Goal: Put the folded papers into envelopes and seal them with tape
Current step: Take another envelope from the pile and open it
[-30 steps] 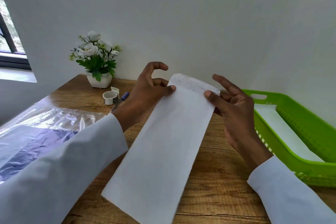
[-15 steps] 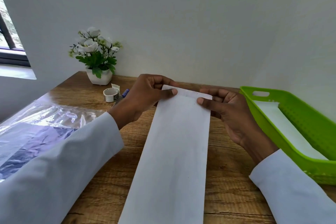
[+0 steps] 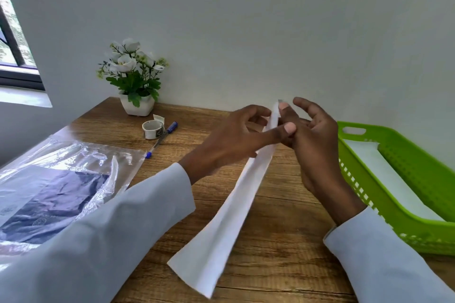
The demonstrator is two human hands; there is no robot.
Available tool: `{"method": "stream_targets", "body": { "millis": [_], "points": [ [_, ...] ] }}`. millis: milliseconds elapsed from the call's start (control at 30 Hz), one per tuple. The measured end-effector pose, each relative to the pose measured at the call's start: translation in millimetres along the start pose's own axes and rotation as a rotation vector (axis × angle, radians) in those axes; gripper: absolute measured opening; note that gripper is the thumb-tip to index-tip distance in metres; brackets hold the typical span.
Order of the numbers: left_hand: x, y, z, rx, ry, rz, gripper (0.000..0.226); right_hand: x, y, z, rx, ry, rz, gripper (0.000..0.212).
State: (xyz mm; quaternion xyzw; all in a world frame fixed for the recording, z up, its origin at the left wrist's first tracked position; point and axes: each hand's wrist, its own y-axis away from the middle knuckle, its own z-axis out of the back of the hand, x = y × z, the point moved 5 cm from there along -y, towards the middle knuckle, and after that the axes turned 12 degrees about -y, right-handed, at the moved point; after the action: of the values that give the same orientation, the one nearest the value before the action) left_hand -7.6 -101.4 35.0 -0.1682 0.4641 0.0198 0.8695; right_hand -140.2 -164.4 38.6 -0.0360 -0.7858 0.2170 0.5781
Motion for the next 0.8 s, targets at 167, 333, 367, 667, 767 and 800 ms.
{"method": "stream_targets", "body": {
  "millis": [167,333,367,667,767,800],
  "points": [
    [6.5,-6.8,15.1,0.006,0.26,0.135,0.028,-6.4,2.1,-7.3,0.148,-0.032,0.006,0.04],
    [19.6,-10.8,29.3,-0.043,0.551,0.254,0.043,4.7,-2.5,8.7,0.024,0.208,0.245,0.045],
    [23.3,-10.8,30.2,-0.036,0.573,0.274,0.046,4.5,-4.7,13.9,-0.021,0.223,0.235,0.047],
    [51.4,0.8,12.6,-0.011,0.667,0.325,0.039,-40.0,-13.1,20.2,0.128,-0.257,-0.447,0.027],
    [57.6,-1.3,15.0,-0.058,0.593,0.338,0.032,-39.9,-16.7,19.9,0.172,-0.22,-0.448,0.023],
    [59.3,-2.2,16.0,-0.065,0.566,0.335,0.032,-41.2,-17.0,20.4,0.182,-0.211,-0.452,0.022]
  ]
}}
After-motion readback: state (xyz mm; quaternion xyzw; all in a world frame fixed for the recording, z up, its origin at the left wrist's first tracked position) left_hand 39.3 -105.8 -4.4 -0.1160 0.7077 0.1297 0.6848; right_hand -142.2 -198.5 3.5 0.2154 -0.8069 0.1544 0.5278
